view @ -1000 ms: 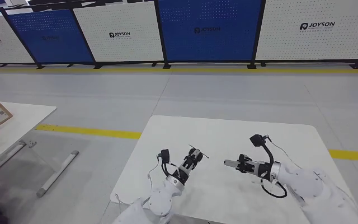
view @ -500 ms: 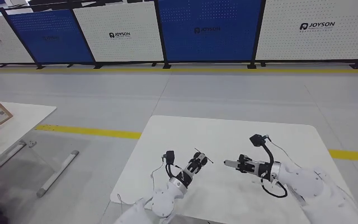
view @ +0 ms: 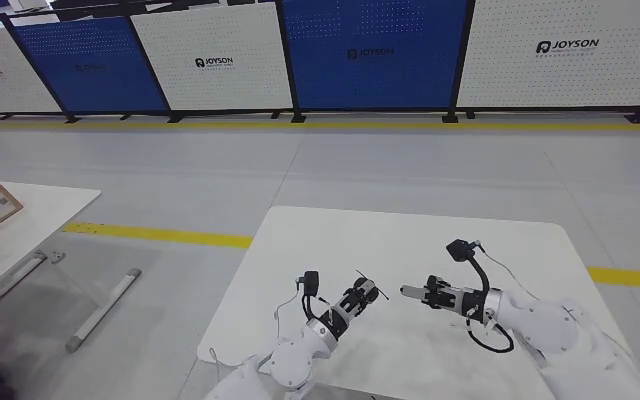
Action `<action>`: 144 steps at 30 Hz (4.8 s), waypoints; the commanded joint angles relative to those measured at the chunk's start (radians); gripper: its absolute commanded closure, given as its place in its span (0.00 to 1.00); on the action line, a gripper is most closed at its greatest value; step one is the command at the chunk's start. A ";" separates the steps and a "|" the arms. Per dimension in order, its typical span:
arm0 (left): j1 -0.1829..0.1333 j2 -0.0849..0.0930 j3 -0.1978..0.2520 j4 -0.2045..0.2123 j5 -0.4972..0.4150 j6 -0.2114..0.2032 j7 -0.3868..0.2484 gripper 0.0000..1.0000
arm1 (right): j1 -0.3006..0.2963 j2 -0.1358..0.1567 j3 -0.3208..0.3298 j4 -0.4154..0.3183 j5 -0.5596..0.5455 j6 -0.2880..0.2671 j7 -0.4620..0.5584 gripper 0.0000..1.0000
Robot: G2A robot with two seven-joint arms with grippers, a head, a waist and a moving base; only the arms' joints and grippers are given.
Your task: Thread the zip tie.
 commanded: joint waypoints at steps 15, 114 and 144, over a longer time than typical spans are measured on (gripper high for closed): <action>0.063 0.006 -0.116 -0.112 -0.036 -0.005 0.013 1.00 | 0.000 0.000 0.000 0.000 0.000 0.000 0.000 0.00; 0.226 -0.006 -0.384 -0.446 -0.214 0.006 -0.115 1.00 | -0.047 0.064 0.239 -0.056 -0.002 -0.097 0.360 0.00; 0.105 -0.045 -0.241 -0.046 -0.166 0.118 -0.094 1.00 | -0.047 0.064 0.239 -0.056 -0.002 -0.097 0.360 0.00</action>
